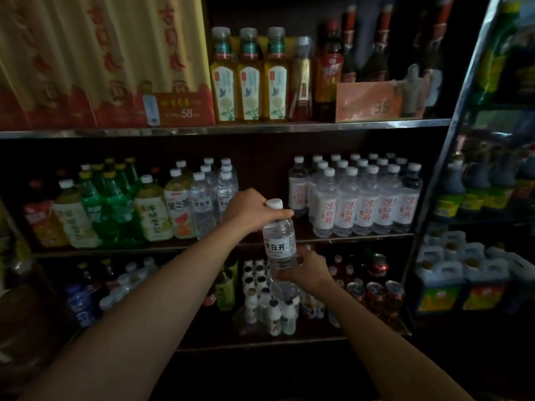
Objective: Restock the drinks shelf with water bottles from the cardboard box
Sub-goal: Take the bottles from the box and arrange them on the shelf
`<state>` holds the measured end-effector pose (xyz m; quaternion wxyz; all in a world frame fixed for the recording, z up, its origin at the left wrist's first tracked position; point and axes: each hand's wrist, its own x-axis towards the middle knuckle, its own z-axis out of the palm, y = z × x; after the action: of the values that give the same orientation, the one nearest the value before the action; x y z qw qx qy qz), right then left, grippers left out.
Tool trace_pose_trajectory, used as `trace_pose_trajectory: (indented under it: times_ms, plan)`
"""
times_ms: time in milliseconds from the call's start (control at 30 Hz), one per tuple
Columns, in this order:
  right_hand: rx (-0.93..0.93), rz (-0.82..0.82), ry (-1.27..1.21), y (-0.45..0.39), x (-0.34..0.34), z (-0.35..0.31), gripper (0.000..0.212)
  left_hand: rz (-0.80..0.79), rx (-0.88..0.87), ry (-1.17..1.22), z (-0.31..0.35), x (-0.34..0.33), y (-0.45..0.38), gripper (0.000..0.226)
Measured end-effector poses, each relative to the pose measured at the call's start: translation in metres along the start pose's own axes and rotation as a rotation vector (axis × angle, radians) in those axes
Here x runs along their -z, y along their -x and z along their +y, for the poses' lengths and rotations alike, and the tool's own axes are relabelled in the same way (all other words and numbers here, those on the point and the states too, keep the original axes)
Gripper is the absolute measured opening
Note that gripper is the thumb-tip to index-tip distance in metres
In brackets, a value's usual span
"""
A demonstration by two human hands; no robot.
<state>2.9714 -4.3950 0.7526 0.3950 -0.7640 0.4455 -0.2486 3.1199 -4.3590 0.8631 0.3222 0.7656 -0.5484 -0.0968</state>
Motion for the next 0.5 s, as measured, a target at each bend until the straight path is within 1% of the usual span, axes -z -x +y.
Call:
trace_pose_trajectory:
  times_ms: [67,167,233,300,400,500]
  plan:
    - [0.017,0.016,0.037,-0.031,-0.005,-0.004,0.061,-0.02,0.016,-0.023,-0.005,0.005,-0.026,0.057]
    - [0.012,-0.004,0.059,-0.075,-0.009,-0.013,0.066,-0.075,0.002,-0.033,-0.014,0.013,-0.068,0.047]
    - [0.012,-0.024,0.073,-0.104,-0.013,-0.015,0.067,-0.137,-0.007,0.047,-0.022,0.018,-0.095,0.032]
    - [0.023,-0.012,0.057,-0.131,-0.019,-0.014,0.064,-0.163,-0.02,0.09,-0.029,0.022,-0.121,0.028]
    - [0.019,-0.013,-0.032,-0.168,-0.029,-0.011,0.063,-0.185,-0.063,-0.003,-0.041,0.025,-0.154,0.024]
    - [0.013,-0.055,-0.089,-0.2,-0.041,-0.005,0.065,-0.17,-0.085,-0.2,-0.052,0.024,-0.182,0.031]
